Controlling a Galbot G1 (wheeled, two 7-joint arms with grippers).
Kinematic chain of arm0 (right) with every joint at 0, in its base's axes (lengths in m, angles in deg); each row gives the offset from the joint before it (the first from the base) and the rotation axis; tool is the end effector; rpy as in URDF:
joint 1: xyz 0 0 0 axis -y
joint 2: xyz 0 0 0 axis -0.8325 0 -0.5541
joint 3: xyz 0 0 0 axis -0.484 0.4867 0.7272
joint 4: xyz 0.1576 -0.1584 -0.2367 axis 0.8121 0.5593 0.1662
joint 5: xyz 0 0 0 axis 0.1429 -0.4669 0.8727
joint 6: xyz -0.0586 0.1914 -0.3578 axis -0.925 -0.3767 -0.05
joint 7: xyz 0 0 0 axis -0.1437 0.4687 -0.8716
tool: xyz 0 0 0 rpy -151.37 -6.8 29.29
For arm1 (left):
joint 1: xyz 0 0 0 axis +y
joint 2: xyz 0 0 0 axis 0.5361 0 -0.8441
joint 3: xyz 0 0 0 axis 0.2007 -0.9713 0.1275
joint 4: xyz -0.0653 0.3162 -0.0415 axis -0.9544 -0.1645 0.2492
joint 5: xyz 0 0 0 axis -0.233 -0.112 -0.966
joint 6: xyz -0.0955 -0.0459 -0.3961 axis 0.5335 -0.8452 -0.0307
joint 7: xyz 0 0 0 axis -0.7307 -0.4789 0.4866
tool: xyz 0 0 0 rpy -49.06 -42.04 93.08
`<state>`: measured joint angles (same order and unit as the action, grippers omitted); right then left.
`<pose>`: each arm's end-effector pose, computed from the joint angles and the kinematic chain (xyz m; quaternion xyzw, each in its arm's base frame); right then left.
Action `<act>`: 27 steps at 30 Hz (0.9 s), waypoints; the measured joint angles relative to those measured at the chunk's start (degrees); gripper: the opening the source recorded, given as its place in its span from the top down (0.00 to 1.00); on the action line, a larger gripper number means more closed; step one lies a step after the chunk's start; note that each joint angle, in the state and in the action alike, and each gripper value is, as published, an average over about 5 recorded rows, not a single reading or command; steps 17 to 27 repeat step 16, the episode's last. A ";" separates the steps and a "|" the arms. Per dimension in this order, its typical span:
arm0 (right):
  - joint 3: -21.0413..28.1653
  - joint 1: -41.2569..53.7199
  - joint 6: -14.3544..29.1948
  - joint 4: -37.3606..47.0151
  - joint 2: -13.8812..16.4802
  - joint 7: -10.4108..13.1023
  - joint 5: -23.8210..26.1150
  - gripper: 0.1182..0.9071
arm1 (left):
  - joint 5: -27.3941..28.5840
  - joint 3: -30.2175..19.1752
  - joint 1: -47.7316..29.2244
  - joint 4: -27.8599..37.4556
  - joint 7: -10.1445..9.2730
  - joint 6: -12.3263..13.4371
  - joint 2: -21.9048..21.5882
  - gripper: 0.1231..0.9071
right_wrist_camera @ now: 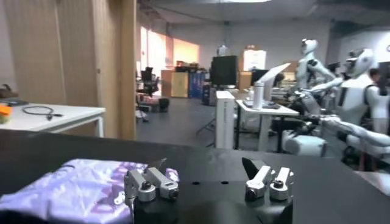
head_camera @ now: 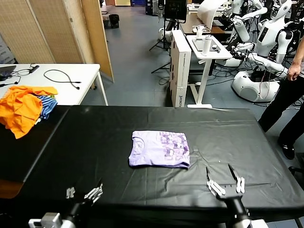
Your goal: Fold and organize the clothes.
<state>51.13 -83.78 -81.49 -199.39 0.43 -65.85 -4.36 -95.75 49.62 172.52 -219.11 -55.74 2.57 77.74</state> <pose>0.1573 -0.0283 -0.2828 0.0295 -0.9982 0.0147 0.0495 0.1662 0.0371 -0.2536 -0.0132 -0.9804 0.0276 0.1944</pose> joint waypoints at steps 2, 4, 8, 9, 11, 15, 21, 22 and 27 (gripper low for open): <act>0.29 -2.79 1.75 0.15 -0.13 1.08 0.20 0.00 | 0.00 0.44 0.95 -0.12 0.20 0.07 -0.01 0.00; 0.34 -5.19 2.51 0.38 -0.14 1.92 0.11 0.00 | 0.04 0.62 1.62 -0.14 0.37 0.08 0.02 0.00; 0.01 -8.42 1.09 0.36 -0.15 2.79 -1.29 0.00 | 0.41 0.55 2.30 -0.01 0.93 0.08 0.18 0.00; -0.04 -8.95 0.44 0.19 -0.15 2.81 -1.73 0.00 | 0.58 0.48 2.34 0.09 1.12 0.08 0.23 0.00; -0.03 -9.72 -0.58 -0.13 -0.15 2.77 -2.28 0.00 | 0.93 0.32 2.31 0.29 1.45 0.07 0.34 0.00; 0.10 -10.40 -1.25 -0.43 -0.15 2.55 -2.35 0.00 | 1.17 0.08 2.29 0.45 1.72 0.01 0.47 0.00; 0.11 -10.47 -1.30 -0.47 -0.15 2.51 -2.32 0.00 | 1.18 0.06 2.30 0.45 1.74 0.00 0.47 0.00; 0.11 -10.47 -1.30 -0.47 -0.15 2.51 -2.32 0.00 | 1.18 0.06 2.30 0.45 1.74 0.00 0.47 0.00; 0.11 -10.47 -1.30 -0.47 -0.15 2.51 -2.32 0.00 | 1.18 0.06 2.30 0.45 1.74 0.00 0.47 0.00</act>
